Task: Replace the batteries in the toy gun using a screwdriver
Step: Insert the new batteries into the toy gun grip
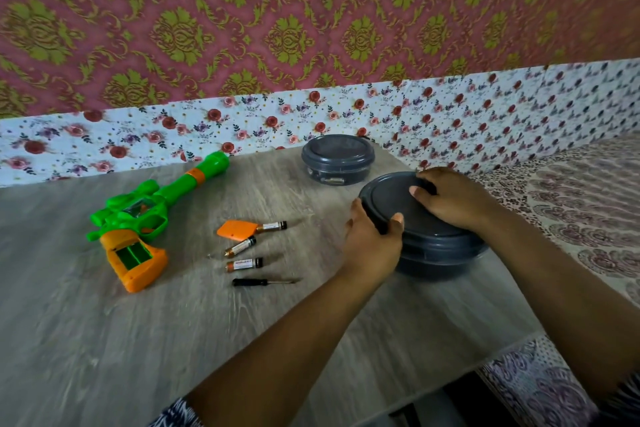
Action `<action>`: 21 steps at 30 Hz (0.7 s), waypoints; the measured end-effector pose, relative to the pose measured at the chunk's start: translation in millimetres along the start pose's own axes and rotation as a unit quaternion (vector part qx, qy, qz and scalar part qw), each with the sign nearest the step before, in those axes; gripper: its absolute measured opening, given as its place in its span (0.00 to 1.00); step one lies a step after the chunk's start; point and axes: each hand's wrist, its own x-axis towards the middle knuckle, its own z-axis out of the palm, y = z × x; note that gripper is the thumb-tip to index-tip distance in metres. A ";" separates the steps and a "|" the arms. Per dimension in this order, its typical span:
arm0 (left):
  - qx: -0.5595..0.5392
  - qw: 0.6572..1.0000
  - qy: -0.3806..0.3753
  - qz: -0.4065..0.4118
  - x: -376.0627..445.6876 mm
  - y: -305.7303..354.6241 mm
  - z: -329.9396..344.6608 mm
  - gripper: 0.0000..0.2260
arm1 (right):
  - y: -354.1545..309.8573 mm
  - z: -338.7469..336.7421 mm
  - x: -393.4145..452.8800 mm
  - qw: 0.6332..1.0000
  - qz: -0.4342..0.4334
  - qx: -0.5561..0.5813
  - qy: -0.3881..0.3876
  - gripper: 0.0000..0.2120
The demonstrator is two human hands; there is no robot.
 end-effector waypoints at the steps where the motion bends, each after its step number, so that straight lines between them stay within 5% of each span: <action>1: 0.008 1.000 -0.017 -0.002 -1.3 1.2 -4.8 0.25 | -1.5 -0.3 -0.1 1.000 -0.006 -0.007 0.022 0.21; 5: 0.075 0.996 -0.052 0.018 -17.7 8.9 -42.2 0.22 | -6.9 -7.2 -4.4 0.991 -0.054 -0.033 0.121 0.14; 10: 0.132 0.985 0.098 0.047 -29.3 3.0 -126.8 0.22 | -57.8 -26.4 -19.0 0.967 -0.161 0.020 0.198 0.10; 12: 0.281 0.941 0.181 0.052 -24.2 -6.9 -164.9 0.20 | -91.3 -27.1 -24.7 0.957 -0.214 0.055 0.189 0.09; 15: 0.505 0.819 0.271 0.012 -20.1 -28.2 -220.6 0.21 | -142.9 -11.3 -25.5 0.949 -0.265 0.101 0.139 0.08; 21: 0.480 0.821 0.280 -0.132 -25.4 -57.2 -264.9 0.22 | -192.1 54.8 -0.8 0.965 -0.254 0.063 0.031 0.07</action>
